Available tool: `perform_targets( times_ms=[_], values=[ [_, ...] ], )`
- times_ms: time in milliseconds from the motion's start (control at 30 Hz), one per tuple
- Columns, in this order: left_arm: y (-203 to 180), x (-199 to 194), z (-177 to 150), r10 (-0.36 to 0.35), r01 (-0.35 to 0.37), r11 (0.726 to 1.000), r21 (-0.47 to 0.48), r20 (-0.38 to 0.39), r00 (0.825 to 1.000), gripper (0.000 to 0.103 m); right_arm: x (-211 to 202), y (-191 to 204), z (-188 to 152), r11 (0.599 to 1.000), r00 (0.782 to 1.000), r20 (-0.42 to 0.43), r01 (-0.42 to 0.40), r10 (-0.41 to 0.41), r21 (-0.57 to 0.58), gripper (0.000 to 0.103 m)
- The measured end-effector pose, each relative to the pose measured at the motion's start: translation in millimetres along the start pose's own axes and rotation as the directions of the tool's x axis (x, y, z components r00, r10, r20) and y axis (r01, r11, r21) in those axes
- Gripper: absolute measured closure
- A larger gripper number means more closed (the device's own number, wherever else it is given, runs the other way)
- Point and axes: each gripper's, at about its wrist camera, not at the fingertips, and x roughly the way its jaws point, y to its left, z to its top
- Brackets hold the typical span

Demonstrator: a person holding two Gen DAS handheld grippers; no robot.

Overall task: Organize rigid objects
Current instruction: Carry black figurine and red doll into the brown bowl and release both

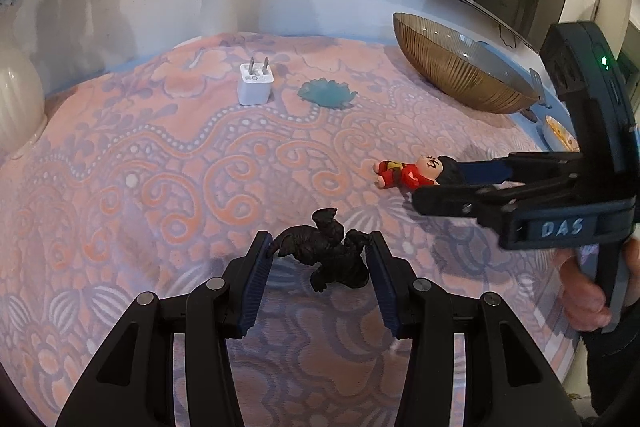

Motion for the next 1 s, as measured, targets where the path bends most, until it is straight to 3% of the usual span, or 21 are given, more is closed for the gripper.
perform_targets(
  times_ms=[100, 367, 467, 567, 700, 833, 1000],
  values=[
    [-1, 0, 0, 0.004, -0.004, 1.0, 0.007, -0.002, 1.0, 0.058, -2, 8, -2, 0.999, 0.999, 0.031, 0.041, -0.04, -0.032, 0.059],
    [-6, -4, 4, 0.04, -0.04, 0.999, 0.012, 0.013, 0.999, 0.058, -31, -4, -13, 0.999, 0.995, 0.096, 0.005, -0.01, 0.048, 0.06],
    [-14, -11, 20, -0.017, 0.017, 1.0, -0.008, 0.034, 0.999, 0.058, -68, -23, -12, 0.997, 0.987, 0.158, 0.023, -0.035, 0.078, 0.06],
    [-38, -23, 51, -0.073, 0.071, 0.997, 0.031, 0.094, 0.993, 0.058, -107, -47, -6, 0.991, 0.968, 0.236, 0.062, -0.089, 0.117, 0.06],
    [-77, -28, 111, -0.152, 0.137, 0.985, 0.1, 0.156, 0.976, 0.058, -167, -104, 14, 0.964, 0.92, 0.34, 0.119, -0.197, 0.237, 0.06],
    [-116, -11, 174, -0.249, 0.23, 0.966, 0.12, 0.18, 0.952, 0.058, -199, -171, 43, 0.902, 0.881, 0.341, 0.184, -0.327, 0.39, 0.06],
    [-142, 42, 212, -0.257, 0.244, 0.965, 0.1, 0.14, 0.956, 0.058, -190, -239, 72, 0.846, 0.885, 0.29, 0.185, -0.365, 0.499, 0.06]
  ],
)
